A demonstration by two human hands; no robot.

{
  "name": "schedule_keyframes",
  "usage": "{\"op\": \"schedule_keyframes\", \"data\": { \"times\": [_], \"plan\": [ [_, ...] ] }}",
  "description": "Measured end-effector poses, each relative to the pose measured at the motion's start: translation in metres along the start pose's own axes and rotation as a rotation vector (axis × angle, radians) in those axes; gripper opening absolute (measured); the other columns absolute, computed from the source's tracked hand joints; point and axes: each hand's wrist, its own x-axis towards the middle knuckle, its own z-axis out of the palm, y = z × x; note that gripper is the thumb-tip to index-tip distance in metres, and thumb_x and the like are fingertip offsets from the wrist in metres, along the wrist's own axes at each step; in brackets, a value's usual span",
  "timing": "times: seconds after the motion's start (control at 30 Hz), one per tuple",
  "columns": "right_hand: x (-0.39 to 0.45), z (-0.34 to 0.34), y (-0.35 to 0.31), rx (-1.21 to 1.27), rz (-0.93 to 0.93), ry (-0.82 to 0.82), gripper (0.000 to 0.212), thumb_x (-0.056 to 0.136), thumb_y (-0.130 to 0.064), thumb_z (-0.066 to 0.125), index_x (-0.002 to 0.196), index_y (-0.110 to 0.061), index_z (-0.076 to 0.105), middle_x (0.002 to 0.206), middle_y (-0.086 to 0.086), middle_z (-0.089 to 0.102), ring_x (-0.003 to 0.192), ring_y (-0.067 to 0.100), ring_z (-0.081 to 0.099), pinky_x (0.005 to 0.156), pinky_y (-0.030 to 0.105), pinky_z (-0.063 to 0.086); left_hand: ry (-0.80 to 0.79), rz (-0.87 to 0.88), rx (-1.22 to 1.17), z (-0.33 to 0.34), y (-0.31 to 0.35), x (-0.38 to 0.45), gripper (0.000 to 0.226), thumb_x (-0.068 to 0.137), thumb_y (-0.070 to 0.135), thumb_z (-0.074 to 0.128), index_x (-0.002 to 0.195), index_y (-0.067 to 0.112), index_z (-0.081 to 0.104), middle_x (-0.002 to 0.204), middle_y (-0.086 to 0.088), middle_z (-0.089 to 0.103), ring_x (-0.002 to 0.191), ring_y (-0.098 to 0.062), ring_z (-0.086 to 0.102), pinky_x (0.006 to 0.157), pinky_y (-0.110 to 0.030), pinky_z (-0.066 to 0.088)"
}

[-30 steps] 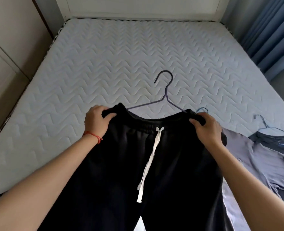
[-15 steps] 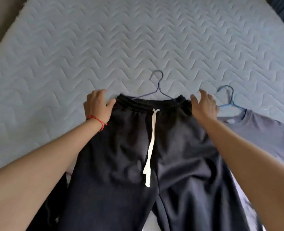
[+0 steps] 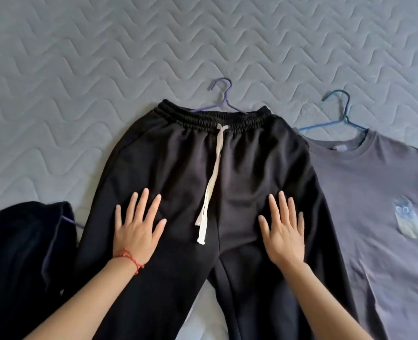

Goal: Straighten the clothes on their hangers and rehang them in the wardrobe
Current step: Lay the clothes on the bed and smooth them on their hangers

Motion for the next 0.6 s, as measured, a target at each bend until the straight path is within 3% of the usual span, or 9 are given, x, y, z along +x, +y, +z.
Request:
{"op": "schedule_keyframes", "data": {
  "times": [0.1,0.27,0.33,0.4,0.47,0.53,0.6],
  "plan": [
    [0.003,0.004,0.003,-0.004,-0.015,-0.004,0.076,0.080,-0.058,0.006,0.148,-0.026,0.017,0.159,-0.003,0.006,0.146,0.017,-0.001,0.117,0.040,0.000,0.028,0.019,0.019,0.002,0.002,0.005,0.059,0.089,0.049,0.023,0.140,0.020,0.037,0.147,-0.012,0.039,0.134,-0.034,0.039,0.101,-0.062,0.033],
    [-0.020,-0.008,0.014,0.234,0.020,0.110,0.064,0.086,-0.049,0.026,0.140,-0.017,0.039,0.154,0.004,0.027,0.145,0.020,0.014,0.117,0.036,0.002,0.128,-0.116,-0.173,-0.004,0.028,-0.009,0.053,0.092,0.034,0.044,0.139,0.012,0.039,0.150,-0.016,0.032,0.139,-0.036,0.029,0.106,-0.062,0.025],
    [-0.045,-0.010,0.027,0.227,0.128,0.227,0.061,0.084,-0.046,0.029,0.134,-0.014,0.047,0.149,0.008,0.036,0.143,0.023,0.020,0.115,0.034,0.001,0.258,-0.094,-0.254,-0.011,0.054,-0.032,0.046,0.088,0.030,0.049,0.128,0.007,0.051,0.138,-0.019,0.047,0.128,-0.038,0.044,0.098,-0.055,0.038],
    [-0.074,-0.014,0.043,0.264,0.272,0.311,0.057,0.083,-0.040,0.035,0.130,-0.010,0.050,0.146,0.012,0.040,0.141,0.027,0.025,0.115,0.037,0.005,0.368,-0.038,-0.364,-0.012,0.087,-0.066,0.035,0.084,0.031,0.047,0.107,0.008,0.062,0.111,-0.016,0.061,0.100,-0.035,0.060,0.079,-0.041,0.047],
    [-0.099,-0.019,0.059,0.363,0.409,0.343,0.048,0.086,-0.025,0.048,0.130,-0.004,0.050,0.145,0.017,0.040,0.137,0.033,0.031,0.113,0.044,0.017,0.334,-0.067,-0.539,-0.006,0.118,-0.104,0.028,0.083,0.034,0.045,0.089,0.013,0.063,0.089,-0.008,0.060,0.078,-0.028,0.059,0.066,-0.036,0.044],
    [-0.119,-0.025,0.071,0.490,0.550,0.325,0.046,0.088,-0.010,0.056,0.132,-0.001,0.046,0.140,0.021,0.042,0.132,0.035,0.037,0.108,0.043,0.027,0.204,-0.256,-0.737,0.001,0.144,-0.136,0.022,0.083,0.035,0.049,0.080,0.015,0.059,0.078,0.001,0.053,0.068,-0.023,0.054,0.061,-0.033,0.042],
    [-0.134,-0.034,0.081,0.605,0.666,0.288,0.046,0.090,-0.010,0.054,0.134,-0.004,0.044,0.128,0.020,0.050,0.120,0.033,0.047,0.099,0.038,0.032,0.086,-0.494,-0.874,0.010,0.160,-0.156,0.013,0.086,0.027,0.059,0.078,0.018,0.053,0.073,0.004,0.050,0.068,-0.022,0.052,0.061,-0.030,0.040]
  ]
}}
